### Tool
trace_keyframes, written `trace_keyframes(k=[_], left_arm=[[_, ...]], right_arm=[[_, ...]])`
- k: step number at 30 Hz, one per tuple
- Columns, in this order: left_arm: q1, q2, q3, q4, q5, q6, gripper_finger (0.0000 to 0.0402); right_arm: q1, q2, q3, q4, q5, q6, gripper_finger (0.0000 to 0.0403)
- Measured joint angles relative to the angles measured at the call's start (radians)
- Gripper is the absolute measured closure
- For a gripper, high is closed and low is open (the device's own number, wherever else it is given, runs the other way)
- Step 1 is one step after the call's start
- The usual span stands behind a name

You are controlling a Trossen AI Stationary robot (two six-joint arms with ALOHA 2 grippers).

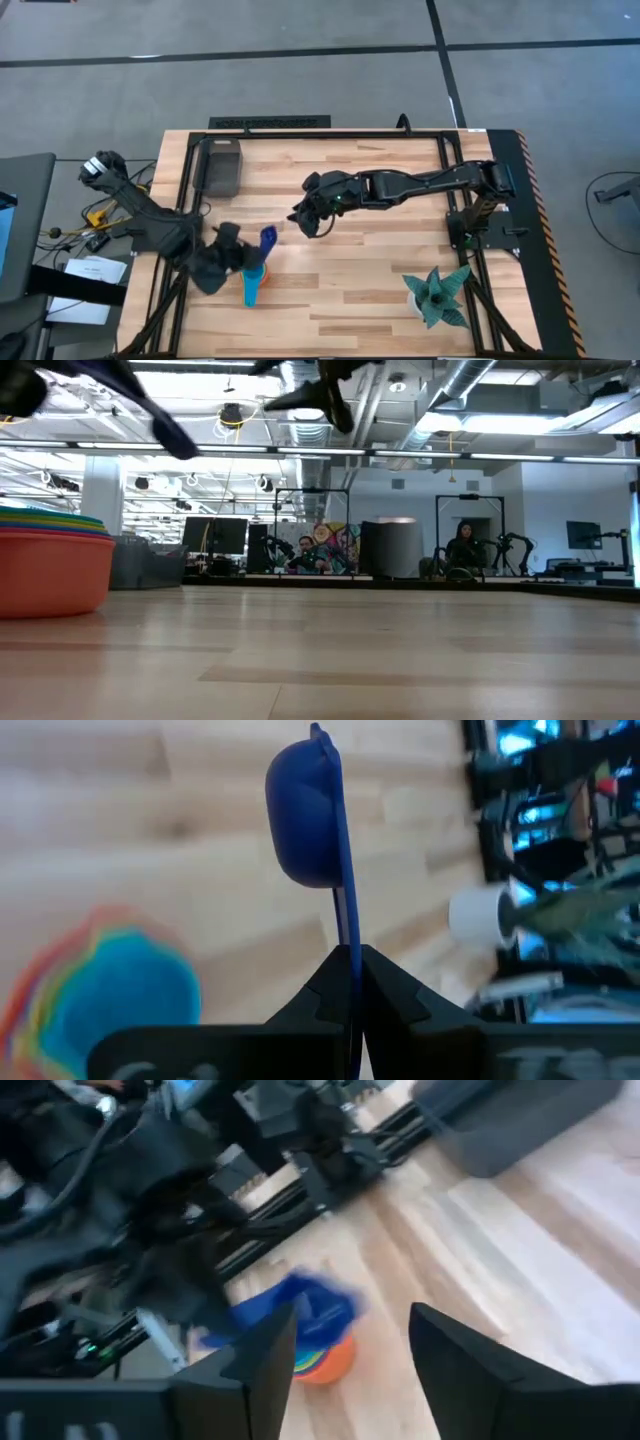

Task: Nest measuring cups in basket
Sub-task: Stack the dark blue measuring cup on top of the light blue measuring cup

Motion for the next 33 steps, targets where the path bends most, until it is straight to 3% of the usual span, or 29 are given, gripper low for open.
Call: trace_keyframes(k=[4,7,26,33], left_arm=[[-0.096,0.047,0.0,-0.014,0.083,-0.148,0.0401],[-0.131,0.078,0.0,-0.001,0.18,-0.162,0.0401],[-0.144,0.091,0.0,-0.12,0.239,-0.156,0.0401],[-0.109,0.098,0.0,-0.106,0.327,-0.16,0.0357]], right_arm=[[-0.008,0.0,0.0,-0.038,0.001,0.001,0.0174],[-0.009,0.0,0.0,-0.065,0.0,0.001,0.0178],[-0.014,0.0,0.0,-0.081,0.001,0.003,0.0191],[-0.013,0.001,0.0,-0.081,0.001,0.004,0.0192]])
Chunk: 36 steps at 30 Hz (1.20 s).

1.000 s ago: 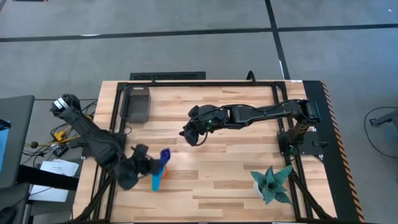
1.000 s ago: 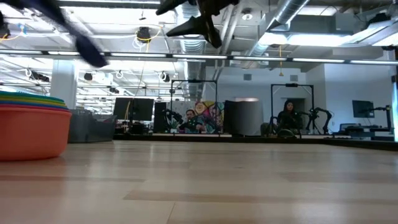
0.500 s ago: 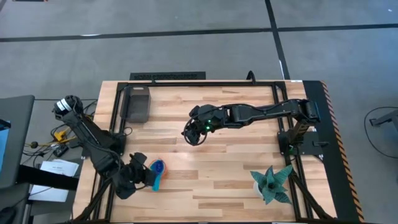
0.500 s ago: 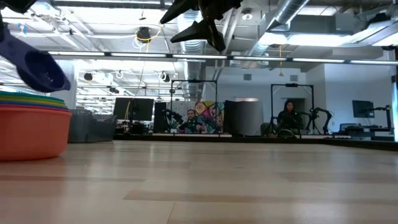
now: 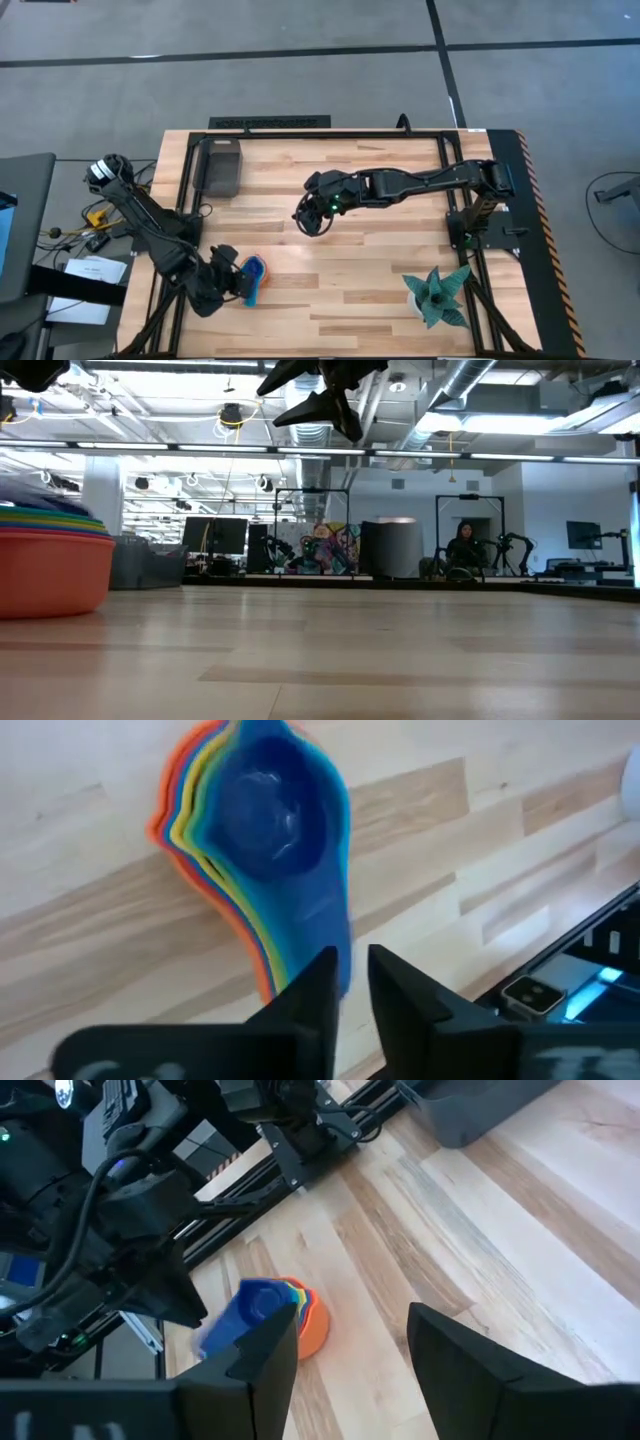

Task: Nest measuring cups in basket
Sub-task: Stack the dark blue measuring cup on top of the light blue measuring cup

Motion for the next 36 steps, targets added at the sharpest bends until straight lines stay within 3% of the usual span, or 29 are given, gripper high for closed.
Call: trace_keyframes(k=[8,17,27,36], left_arm=[[0.007,0.006,0.0,-0.015,0.048,-0.002,0.0289],[0.005,0.012,0.0,-0.004,0.069,-0.035,0.0242],[0.016,0.178,0.0,0.146,0.145,-0.032,0.0158],[0.036,0.202,0.0,0.165,0.161,-0.036,0.0113]], right_arm=[[0.0,0.0,0.0,0.0,0.0,0.0,0.0191],[0.0,0.0,0.0,-0.008,0.0,-0.001,0.0192],[0.006,0.001,0.0,-0.032,0.0,-0.003,0.0189],[0.007,0.001,0.0,-0.032,-0.001,-0.003,0.0185]])
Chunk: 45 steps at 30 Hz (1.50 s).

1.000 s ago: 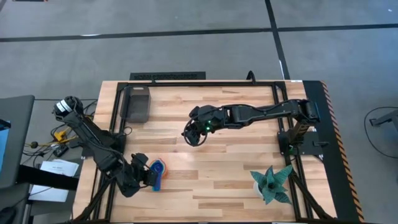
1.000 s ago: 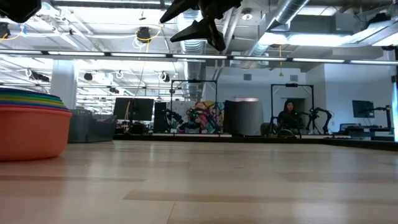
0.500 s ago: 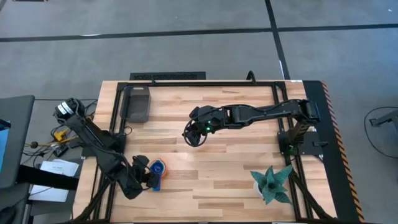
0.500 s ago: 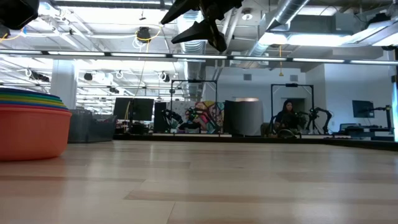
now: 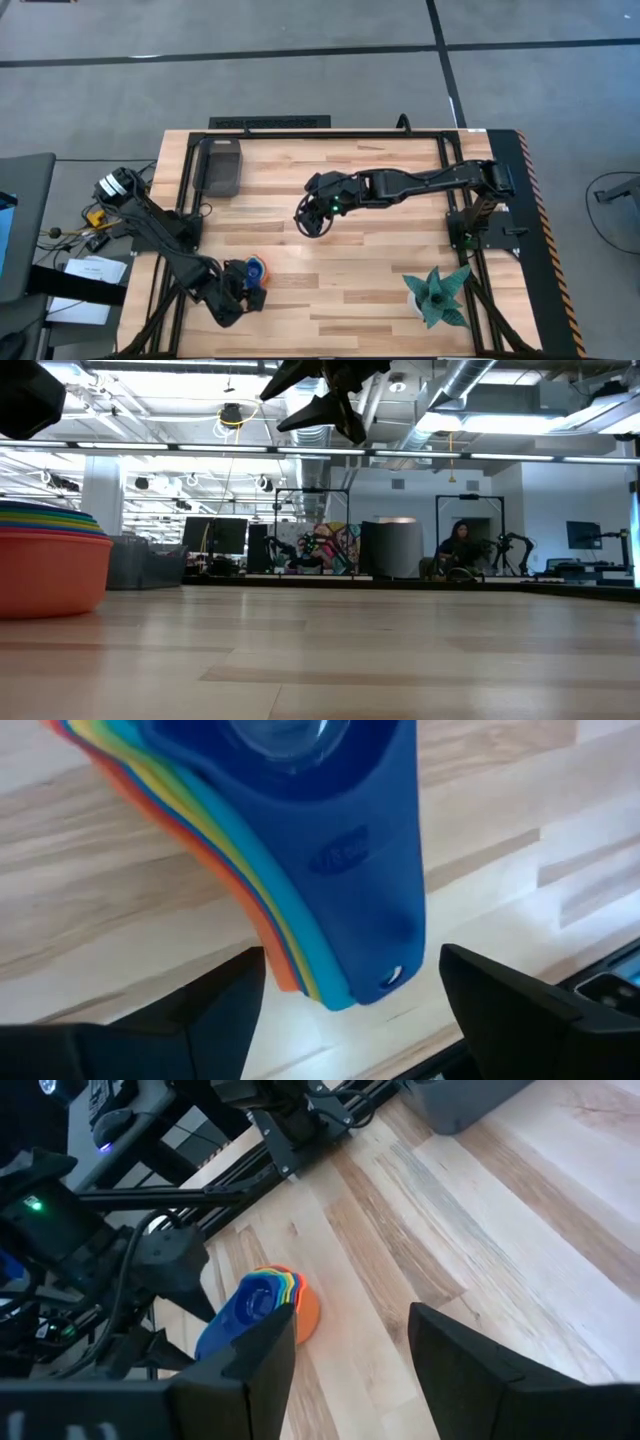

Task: Nest measuring cups in basket
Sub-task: Stack the dark blue measuring cup on top of the light blue measuring cup

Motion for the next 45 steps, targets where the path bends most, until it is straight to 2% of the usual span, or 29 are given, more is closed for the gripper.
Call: trace_keyframes(k=[11,16,19,25,31,36,39,45], left_arm=[[0.027,-0.002,0.0,0.01,0.044,-0.007,0.0112],[0.021,-0.024,0.0,-0.003,0.046,-0.008,0.0112],[0.021,-0.025,0.0,-0.011,0.034,-0.002,0.0112],[0.034,-0.025,0.0,-0.005,0.03,0.056,0.0112],[0.035,-0.025,0.0,0.021,0.048,0.125,0.0112],[0.037,-0.025,0.0,0.042,0.045,0.167,0.0112],[0.039,-0.025,0.0,0.047,0.044,0.185,0.0112],[0.04,-0.025,0.0,0.038,0.042,0.196,0.0112]], right_arm=[[0.0,0.0,0.0,-0.039,-0.022,-0.034,0.0182],[0.035,0.008,0.0,-0.116,0.076,-0.164,0.0176],[0.061,0.05,0.001,-0.117,0.072,-0.169,0.0175],[0.106,0.195,0.001,0.001,-0.016,-0.075,0.0174],[0.145,0.298,0.0,0.063,-0.059,-0.022,0.0179],[0.158,0.387,0.0,0.201,-0.139,0.06,0.0184],[0.157,0.418,0.005,0.239,-0.186,0.097,0.0186],[0.146,0.448,0.039,0.316,-0.205,0.106,0.0187]])
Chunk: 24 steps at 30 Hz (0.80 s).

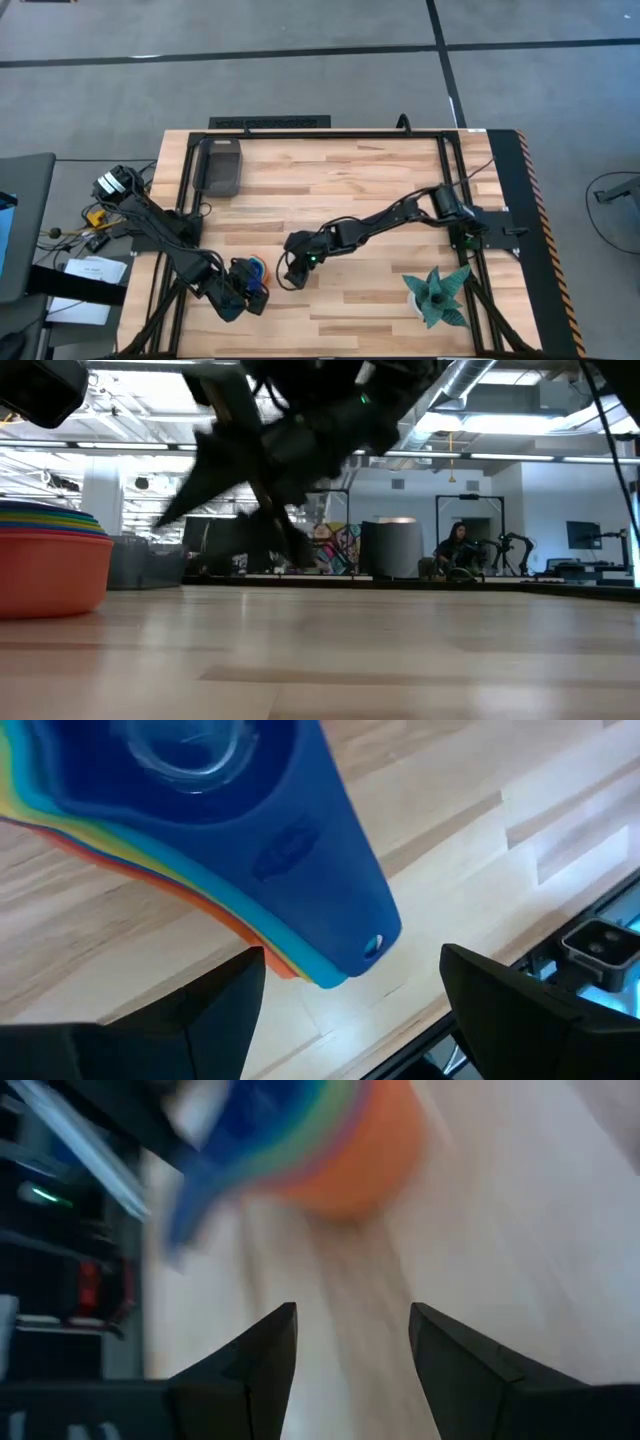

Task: Nest measuring cups in basket
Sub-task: Stack the dark blue measuring cup on top of the light blue measuring cup

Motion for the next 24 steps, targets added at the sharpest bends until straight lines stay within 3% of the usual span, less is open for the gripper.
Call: trace_keyframes(k=[5,14,24], left_arm=[[0.009,0.0,0.0,-0.019,-0.001,-0.054,0.0112],[0.013,0.0,0.0,-0.054,0.171,-0.027,0.0112],[0.013,0.0,0.0,-0.025,0.19,0.026,0.0112]], right_arm=[[-0.013,0.036,0.031,0.003,-0.026,0.011,0.019],[0.003,0.115,0.13,0.025,-0.115,-0.031,0.0191],[-0.003,0.16,0.194,0.037,-0.158,-0.047,0.0191]])
